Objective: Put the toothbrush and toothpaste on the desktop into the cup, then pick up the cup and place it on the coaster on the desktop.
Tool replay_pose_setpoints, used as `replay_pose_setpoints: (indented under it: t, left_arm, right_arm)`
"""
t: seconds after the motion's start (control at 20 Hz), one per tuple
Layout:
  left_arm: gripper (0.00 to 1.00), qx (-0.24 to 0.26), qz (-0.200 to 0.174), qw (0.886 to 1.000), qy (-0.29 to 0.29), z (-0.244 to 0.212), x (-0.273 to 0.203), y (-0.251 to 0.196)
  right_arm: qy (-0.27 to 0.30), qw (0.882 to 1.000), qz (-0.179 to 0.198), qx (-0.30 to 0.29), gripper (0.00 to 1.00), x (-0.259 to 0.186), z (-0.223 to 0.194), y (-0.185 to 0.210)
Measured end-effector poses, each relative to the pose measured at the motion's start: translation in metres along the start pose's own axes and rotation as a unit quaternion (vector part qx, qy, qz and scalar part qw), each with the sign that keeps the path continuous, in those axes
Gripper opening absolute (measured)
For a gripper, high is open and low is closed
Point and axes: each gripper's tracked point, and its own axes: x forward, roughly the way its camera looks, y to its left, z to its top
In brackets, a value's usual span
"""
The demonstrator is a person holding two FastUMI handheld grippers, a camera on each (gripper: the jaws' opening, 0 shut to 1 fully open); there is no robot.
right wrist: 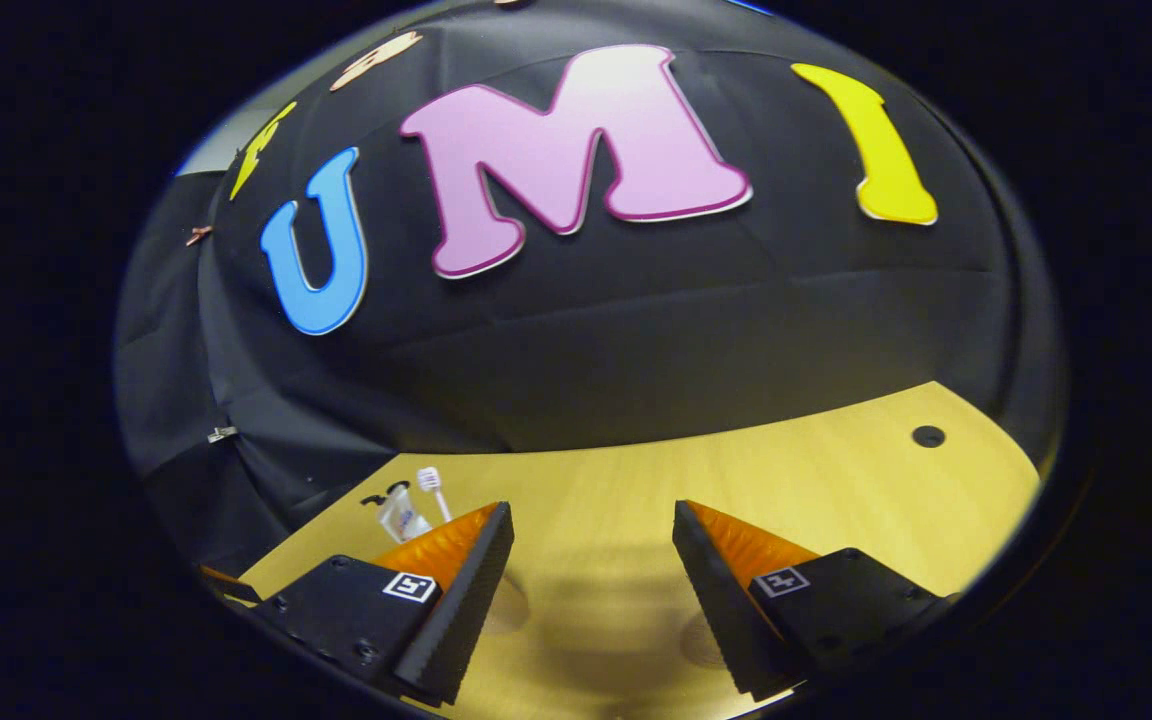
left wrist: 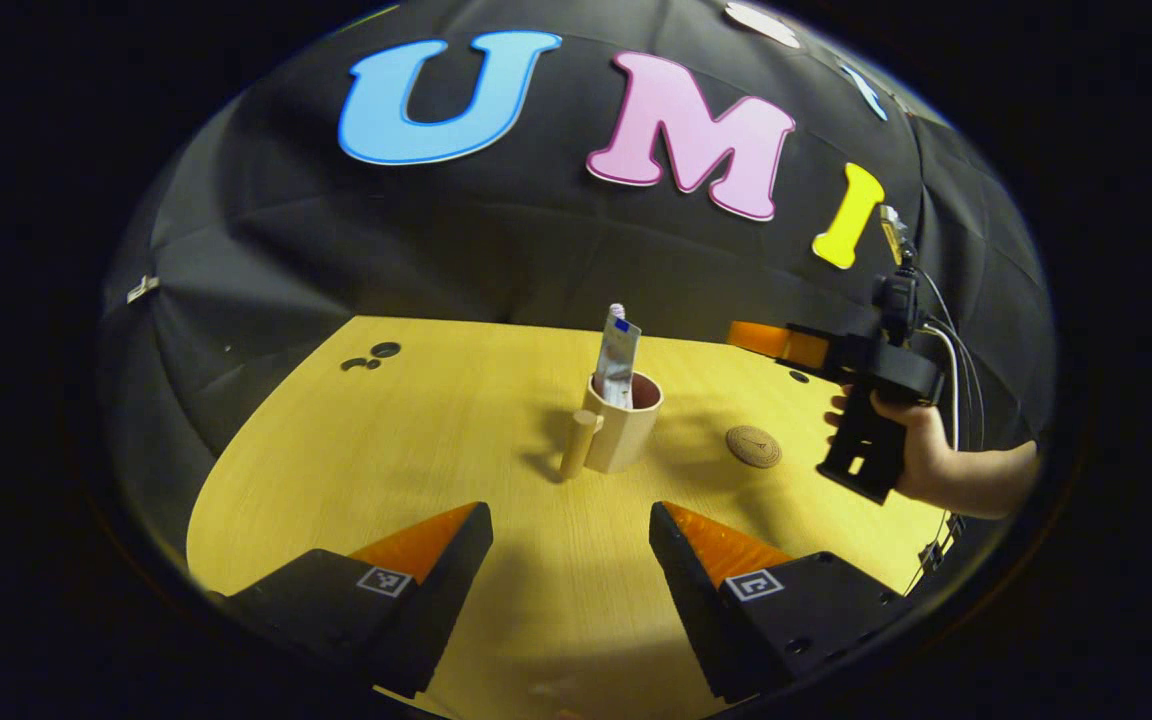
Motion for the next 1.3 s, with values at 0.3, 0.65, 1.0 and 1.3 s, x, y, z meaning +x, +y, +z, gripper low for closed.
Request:
replay_pose_setpoints:
  t: [0.3,0.65,1.0,1.3]
  left_arm:
    - [0.98,0.078,-0.046,0.994,0.063,0.007,0.057,0.001]
    - [0.98,0.162,-0.077,0.969,0.171,0.0,0.113,0.001]
    - [0.93,0.235,-0.097,0.934,0.249,0.005,0.162,-0.007]
    - [0.77,0.249,-0.118,0.907,0.318,-0.01,0.174,-0.015]
  right_arm:
    - [0.01,0.997,-0.077,0.008,0.98,-0.048,0.003,-0.09]
    - [0.028,0.99,-0.139,0.02,0.98,-0.106,-0.007,-0.163]
    - [0.055,0.977,-0.201,0.053,0.98,-0.184,-0.028,-0.221]
    - [0.084,0.964,-0.241,0.076,0.98,-0.251,-0.05,-0.251]
